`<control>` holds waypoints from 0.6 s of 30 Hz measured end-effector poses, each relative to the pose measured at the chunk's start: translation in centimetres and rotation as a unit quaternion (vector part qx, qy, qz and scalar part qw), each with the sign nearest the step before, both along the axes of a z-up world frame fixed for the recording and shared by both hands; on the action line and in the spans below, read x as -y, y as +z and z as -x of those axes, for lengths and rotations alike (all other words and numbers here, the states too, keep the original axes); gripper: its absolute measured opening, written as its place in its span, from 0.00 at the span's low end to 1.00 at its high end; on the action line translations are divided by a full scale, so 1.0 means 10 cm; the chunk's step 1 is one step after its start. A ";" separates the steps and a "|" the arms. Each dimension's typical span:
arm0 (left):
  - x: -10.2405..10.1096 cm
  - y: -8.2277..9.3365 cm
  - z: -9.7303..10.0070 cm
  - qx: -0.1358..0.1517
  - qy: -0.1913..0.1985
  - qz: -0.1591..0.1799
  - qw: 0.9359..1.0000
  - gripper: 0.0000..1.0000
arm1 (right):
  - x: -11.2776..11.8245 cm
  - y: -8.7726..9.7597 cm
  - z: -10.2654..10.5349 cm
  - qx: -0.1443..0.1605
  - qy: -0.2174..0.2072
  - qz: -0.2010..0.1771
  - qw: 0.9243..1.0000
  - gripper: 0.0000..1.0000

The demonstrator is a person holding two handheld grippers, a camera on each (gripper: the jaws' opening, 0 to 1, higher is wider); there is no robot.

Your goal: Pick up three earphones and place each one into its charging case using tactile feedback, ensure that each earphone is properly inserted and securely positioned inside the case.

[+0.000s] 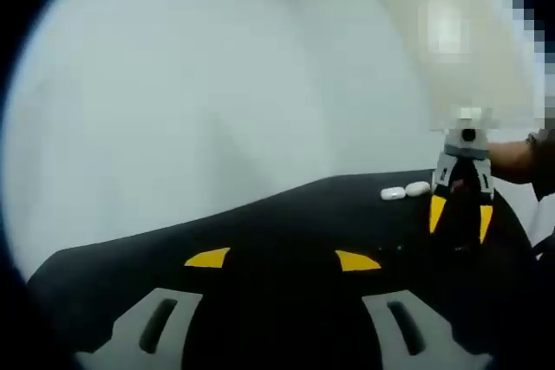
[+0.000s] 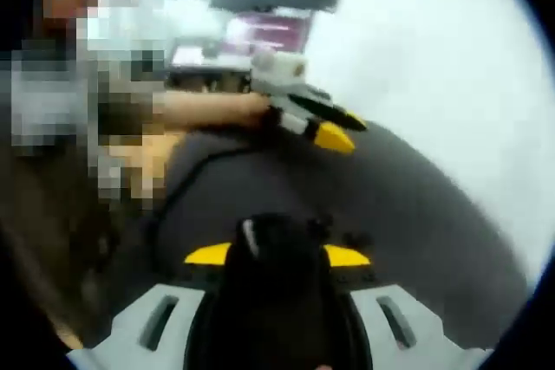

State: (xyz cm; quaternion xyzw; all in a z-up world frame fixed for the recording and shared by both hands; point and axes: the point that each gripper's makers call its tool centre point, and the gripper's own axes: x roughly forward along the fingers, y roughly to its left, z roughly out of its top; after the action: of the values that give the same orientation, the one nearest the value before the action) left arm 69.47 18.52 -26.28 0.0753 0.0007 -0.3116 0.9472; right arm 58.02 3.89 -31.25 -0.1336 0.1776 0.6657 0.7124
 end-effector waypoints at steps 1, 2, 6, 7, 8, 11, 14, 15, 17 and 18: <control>0.00 0.00 0.00 0.001 -0.001 0.000 1.000 0.43 | -0.01 0.04 -0.02 -0.043 -0.018 -0.030 0.998 0.41; 0.01 0.00 0.00 0.001 -0.002 0.000 1.000 0.43 | -0.01 0.09 -0.06 -0.081 -0.036 -0.055 0.995 0.41; 0.01 -0.01 0.01 0.000 -0.005 -0.001 1.000 0.43 | 0.00 0.02 -0.17 -0.173 -0.073 -0.069 0.980 0.41; 0.01 -0.01 0.01 -0.001 -0.005 -0.003 1.000 0.43 | -0.04 0.01 -0.19 -0.179 -0.081 -0.077 0.977 0.37; 0.01 -0.02 0.01 -0.002 -0.006 -0.004 1.000 0.43 | -0.08 0.03 -0.23 -0.145 -0.072 -0.088 0.983 0.33; 0.02 -0.01 0.01 0.000 -0.008 -0.005 1.000 0.43 | -0.16 0.00 -0.15 -0.155 -0.069 -0.074 0.983 0.33; 0.08 0.06 0.06 0.004 -0.026 0.018 0.999 0.45 | -0.21 -0.02 -0.05 -0.115 -0.049 -0.055 0.991 0.34; 0.13 0.13 0.10 0.009 -0.042 0.039 0.998 0.46 | -0.21 -0.01 -0.02 -0.097 -0.042 -0.051 0.993 0.34; 0.28 0.37 0.29 0.043 -0.100 0.083 0.991 0.49 | -0.21 0.00 0.02 -0.019 -0.019 -0.042 0.999 0.35; 0.34 0.44 0.39 0.059 -0.125 0.091 0.986 0.49 | -0.20 -0.02 0.03 0.015 -0.016 -0.036 0.999 0.36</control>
State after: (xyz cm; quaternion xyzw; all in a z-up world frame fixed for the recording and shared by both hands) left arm 65.53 15.10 -21.89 0.0067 -0.0933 -0.4217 0.9019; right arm 57.74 5.90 -31.41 -0.1150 0.1454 0.6580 0.7298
